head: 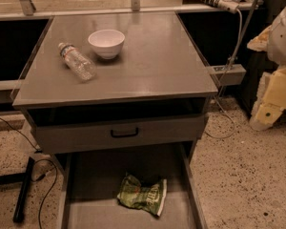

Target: Pick green jalapeno chip bag from middle drawer and place on counter

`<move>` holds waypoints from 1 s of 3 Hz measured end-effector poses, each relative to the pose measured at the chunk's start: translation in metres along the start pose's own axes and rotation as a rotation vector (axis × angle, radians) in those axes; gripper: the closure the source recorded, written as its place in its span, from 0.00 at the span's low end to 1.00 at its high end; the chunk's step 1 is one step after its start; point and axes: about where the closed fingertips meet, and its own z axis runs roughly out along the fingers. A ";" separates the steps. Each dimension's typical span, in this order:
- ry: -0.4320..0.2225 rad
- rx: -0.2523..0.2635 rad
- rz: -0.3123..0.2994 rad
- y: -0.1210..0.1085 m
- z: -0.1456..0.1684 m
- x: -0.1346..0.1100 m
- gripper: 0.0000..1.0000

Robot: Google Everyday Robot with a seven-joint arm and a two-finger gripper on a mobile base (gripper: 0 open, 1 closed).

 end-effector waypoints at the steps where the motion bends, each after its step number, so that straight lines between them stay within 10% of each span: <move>1: 0.000 0.000 0.000 0.000 0.000 0.000 0.00; 3: -0.044 -0.001 -0.066 0.006 0.033 -0.011 0.00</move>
Offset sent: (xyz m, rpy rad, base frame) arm 0.0018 0.0076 -0.0208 0.0361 0.0120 0.0235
